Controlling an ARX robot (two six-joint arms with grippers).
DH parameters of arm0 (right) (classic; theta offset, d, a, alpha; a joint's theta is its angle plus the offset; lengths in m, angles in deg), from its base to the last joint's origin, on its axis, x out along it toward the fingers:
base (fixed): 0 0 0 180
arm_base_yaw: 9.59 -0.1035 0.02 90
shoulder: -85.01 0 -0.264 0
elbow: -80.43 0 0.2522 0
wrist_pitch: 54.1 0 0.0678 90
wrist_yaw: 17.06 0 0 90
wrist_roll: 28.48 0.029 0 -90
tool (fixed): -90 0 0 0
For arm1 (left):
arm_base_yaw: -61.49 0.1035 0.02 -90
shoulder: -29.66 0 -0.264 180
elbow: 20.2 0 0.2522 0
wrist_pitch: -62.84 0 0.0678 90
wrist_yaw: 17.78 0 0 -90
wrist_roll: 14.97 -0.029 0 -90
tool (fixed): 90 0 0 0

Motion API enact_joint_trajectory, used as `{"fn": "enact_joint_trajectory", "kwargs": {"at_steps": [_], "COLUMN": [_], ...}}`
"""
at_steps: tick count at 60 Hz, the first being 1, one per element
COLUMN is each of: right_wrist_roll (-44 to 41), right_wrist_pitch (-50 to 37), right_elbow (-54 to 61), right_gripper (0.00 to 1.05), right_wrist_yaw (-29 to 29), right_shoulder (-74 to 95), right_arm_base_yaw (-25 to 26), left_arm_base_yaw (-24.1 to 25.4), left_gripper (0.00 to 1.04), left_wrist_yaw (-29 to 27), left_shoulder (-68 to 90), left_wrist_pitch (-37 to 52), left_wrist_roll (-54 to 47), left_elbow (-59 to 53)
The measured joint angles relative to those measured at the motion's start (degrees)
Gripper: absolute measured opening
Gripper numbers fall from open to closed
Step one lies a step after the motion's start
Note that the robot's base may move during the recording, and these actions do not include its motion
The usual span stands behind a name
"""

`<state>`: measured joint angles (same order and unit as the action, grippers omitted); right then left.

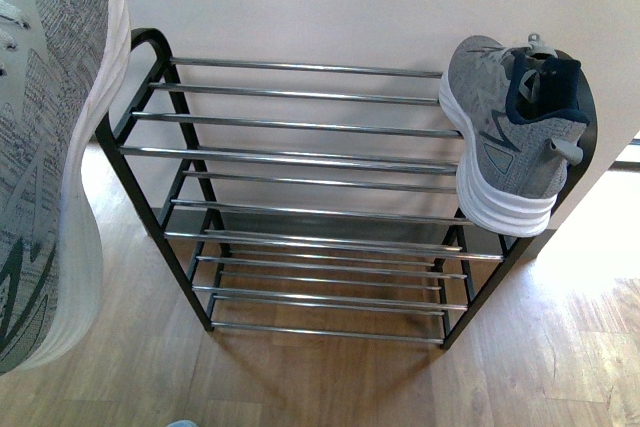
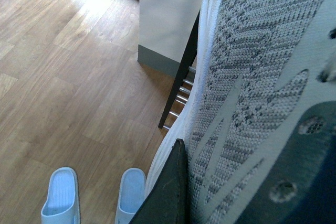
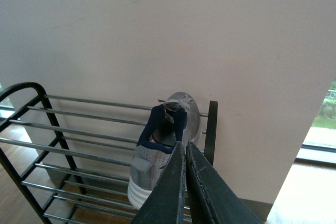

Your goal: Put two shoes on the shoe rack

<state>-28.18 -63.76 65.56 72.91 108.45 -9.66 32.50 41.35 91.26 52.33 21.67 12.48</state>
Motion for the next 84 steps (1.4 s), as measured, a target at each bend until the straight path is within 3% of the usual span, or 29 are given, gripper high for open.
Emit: {"fn": "enact_joint_trajectory", "kwargs": {"at_steps": [35,42,72,84], "right_wrist_roll": [0.0,0.0,0.0,-0.1], "right_wrist_pitch": [13.1,22.5,23.2,23.2], "right_elbow": [0.0,0.0,0.0,0.0], "right_gripper": [0.02,0.02,0.02,0.35], "right_wrist_yaw": [0.0,-0.1,-0.1,-0.1], "right_shoulder": [-13.2,-20.9,-23.1,-23.1], "right_arm_base_yaw": [0.0,0.0,0.0,0.0], "left_arm_base_yaw": [0.0,0.0,0.0,0.0], "left_gripper": [0.02,0.02,0.02,0.02], "left_wrist_yaw": [0.0,0.0,0.0,0.0], "left_shoulder": [0.0,0.0,0.0,0.0], "left_wrist_pitch": [0.0,0.0,0.0,0.0], "left_wrist_roll": [0.0,0.0,0.0,0.0], "left_elbow": [0.0,0.0,0.0,0.0]}}
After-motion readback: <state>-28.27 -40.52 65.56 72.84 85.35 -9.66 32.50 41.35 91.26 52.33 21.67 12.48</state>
